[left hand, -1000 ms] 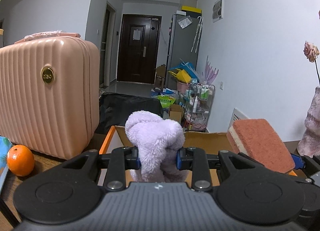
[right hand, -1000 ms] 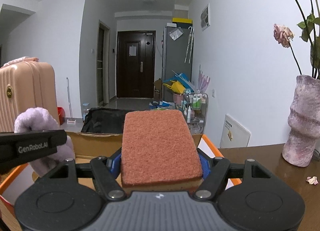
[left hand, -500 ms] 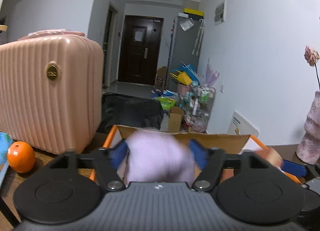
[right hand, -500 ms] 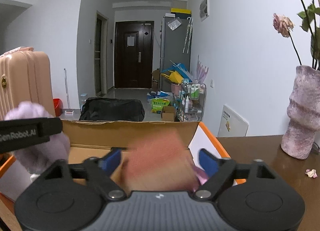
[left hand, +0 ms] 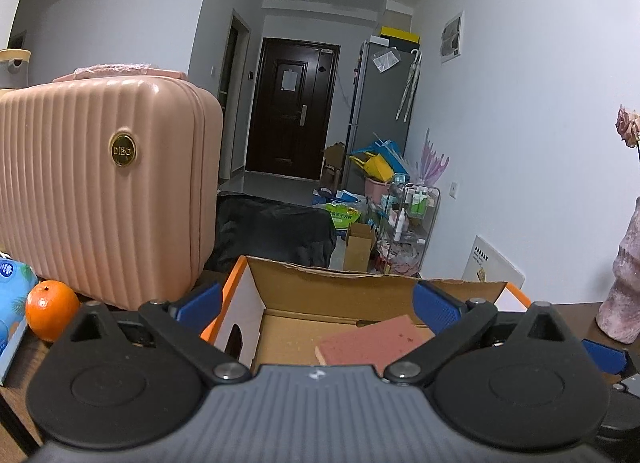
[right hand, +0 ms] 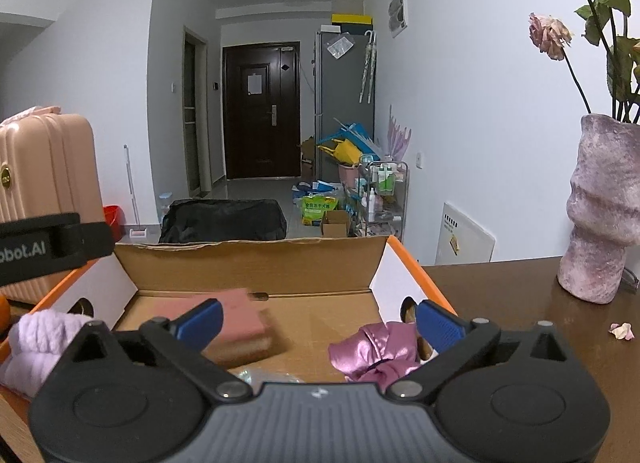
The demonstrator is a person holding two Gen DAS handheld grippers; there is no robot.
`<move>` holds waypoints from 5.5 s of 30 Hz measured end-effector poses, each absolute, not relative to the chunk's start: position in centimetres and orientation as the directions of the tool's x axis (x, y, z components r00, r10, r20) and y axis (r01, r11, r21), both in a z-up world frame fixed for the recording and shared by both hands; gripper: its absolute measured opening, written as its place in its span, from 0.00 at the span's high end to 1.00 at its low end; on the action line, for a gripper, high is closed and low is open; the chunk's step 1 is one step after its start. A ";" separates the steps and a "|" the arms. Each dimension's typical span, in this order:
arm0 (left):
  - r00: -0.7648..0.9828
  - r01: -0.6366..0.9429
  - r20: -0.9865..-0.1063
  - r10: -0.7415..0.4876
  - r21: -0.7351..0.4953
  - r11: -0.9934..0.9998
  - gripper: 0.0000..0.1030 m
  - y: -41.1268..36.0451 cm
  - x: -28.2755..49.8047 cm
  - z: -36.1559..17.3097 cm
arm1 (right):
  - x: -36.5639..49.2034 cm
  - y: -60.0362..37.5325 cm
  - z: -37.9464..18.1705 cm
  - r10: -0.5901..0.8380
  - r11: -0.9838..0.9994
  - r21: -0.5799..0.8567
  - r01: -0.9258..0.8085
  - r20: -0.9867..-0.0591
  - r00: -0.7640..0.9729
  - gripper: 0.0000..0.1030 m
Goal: Organize soft objects
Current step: 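Open the left gripper to drop the headband while the right drops the sponge into the box, then move both tools back from the box toward the remaining items on the table, then grasp the small white block with the left gripper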
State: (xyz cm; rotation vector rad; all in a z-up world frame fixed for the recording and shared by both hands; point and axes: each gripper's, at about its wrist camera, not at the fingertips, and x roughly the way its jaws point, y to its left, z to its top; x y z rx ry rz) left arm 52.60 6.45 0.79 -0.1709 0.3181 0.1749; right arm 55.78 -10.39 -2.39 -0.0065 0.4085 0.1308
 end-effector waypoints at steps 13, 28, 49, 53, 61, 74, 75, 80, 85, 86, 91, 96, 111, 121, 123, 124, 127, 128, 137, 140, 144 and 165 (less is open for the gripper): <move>0.926 -0.197 -0.352 0.136 -0.146 0.969 0.00 6.8 52.1 0.7 | 54.0 -10.4 -2.5 0.133 0.990 0.012 -0.139 -0.370 0.919 0.00; 0.928 -0.191 -0.347 0.132 -0.142 0.971 0.00 6.9 49.8 1.0 | 51.3 -11.2 -2.5 0.142 0.988 -0.008 -0.155 -0.350 0.926 0.00; 0.940 -0.180 -0.314 0.136 -0.114 0.977 0.00 7.3 43.9 3.1 | 45.8 -12.2 -2.4 0.164 0.983 -0.024 -0.181 -0.325 0.931 0.00; 0.941 -0.181 -0.307 0.143 -0.100 0.978 0.00 7.3 42.9 3.5 | 44.6 -12.3 -2.3 0.167 0.982 -0.028 -0.186 -0.324 0.931 0.00; 0.946 -0.160 -0.298 0.126 -0.093 0.983 0.00 7.2 40.7 4.4 | 42.9 -12.5 -2.5 0.168 0.982 -0.032 -0.188 -0.325 0.931 0.00; 0.943 -0.127 -0.319 0.095 -0.079 0.989 0.00 7.3 37.5 4.6 | 39.5 -13.1 -2.6 0.178 0.980 -0.025 -0.197 -0.332 0.926 0.00; 0.942 -0.125 -0.322 0.093 -0.079 0.989 0.00 7.3 37.2 4.6 | 39.4 -13.1 -2.5 0.179 0.980 -0.025 -0.198 -0.333 0.926 0.00; 0.936 -0.123 -0.341 0.092 -0.071 0.990 0.00 7.5 35.9 4.3 | 38.2 -13.2 -2.5 0.184 0.978 -0.026 -0.205 -0.336 0.924 0.00; 0.930 -0.121 -0.357 0.091 -0.063 0.991 0.00 7.6 34.5 4.0 | 36.7 -13.2 -2.5 0.190 0.977 -0.027 -0.211 -0.338 0.922 0.00; 0.929 -0.120 -0.359 0.090 -0.062 0.991 0.00 7.6 34.2 4.0 | 36.3 -13.2 -2.4 0.191 0.977 -0.028 -0.213 -0.337 0.922 0.00; 0.925 -0.115 -0.369 0.087 -0.056 0.992 0.00 7.7 32.7 3.7 | 34.7 -13.2 -2.3 0.199 0.974 -0.032 -0.222 -0.335 0.921 0.00; 0.919 -0.116 -0.384 0.086 -0.055 0.992 0.00 7.8 31.5 3.4 | 32.9 -13.1 -2.4 0.211 0.971 -0.037 -0.237 -0.334 0.919 0.00; 0.907 -0.119 -0.411 0.092 -0.040 0.992 0.00 7.7 27.7 2.0 | 28.8 -13.3 -2.8 0.235 0.963 -0.042 -0.265 -0.345 0.909 0.00; 0.903 -0.108 -0.422 0.082 -0.039 0.993 0.00 7.5 24.8 0.9 | 27.0 -13.7 -3.1 0.239 0.961 -0.043 -0.272 -0.362 0.901 0.00; 0.900 -0.108 -0.428 0.081 -0.040 0.993 0.00 7.5 24.4 0.7 | 26.6 -13.9 -3.1 0.238 0.962 -0.042 -0.271 -0.365 0.900 0.00; 0.899 -0.109 -0.430 0.082 -0.040 0.993 0.00 7.5 24.2 0.6 | 26.5 -13.9 -3.2 0.236 0.962 -0.042 -0.270 -0.368 0.899 0.00; 0.896 -0.108 -0.438 0.080 -0.039 0.993 0.00 7.5 23.6 0.3 | 26.1 -14.1 -3.3 0.234 0.963 -0.038 -0.267 -0.376 0.897 0.00; 0.895 -0.108 -0.439 0.080 -0.038 0.993 0.00 7.5 23.4 0.2 | 26.0 -14.2 -3.3 0.232 0.963 -0.038 -0.265 -0.378 0.896 0.00; 0.861 -0.124 -0.499 0.099 -0.016 0.992 0.00 7.3 22.6 -1.4 | 25.3 -14.3 -4.0 0.208 0.967 -0.044 -0.249 -0.417 0.885 0.00; 0.846 -0.131 -0.522 0.111 -0.002 0.991 0.00 7.2 22.5 -2.0 | 25.2 -14.3 -4.2 0.205 0.967 -0.048 -0.248 -0.428 0.880 0.00; 0.821 -0.146 -0.557 0.126 0.008 0.989 0.00 7.2 22.6 -2.8 | 25.3 -14.3 -4.4 0.198 0.968 -0.051 -0.245 -0.442 0.875 0.00; 0.760 -0.117 -0.646 0.068 -0.034 0.993 0.79 7.6 23.9 -4.4 | 25.7 -14.3 -4.7 0.193 0.969 -0.048 -0.242 -0.462 0.865 0.00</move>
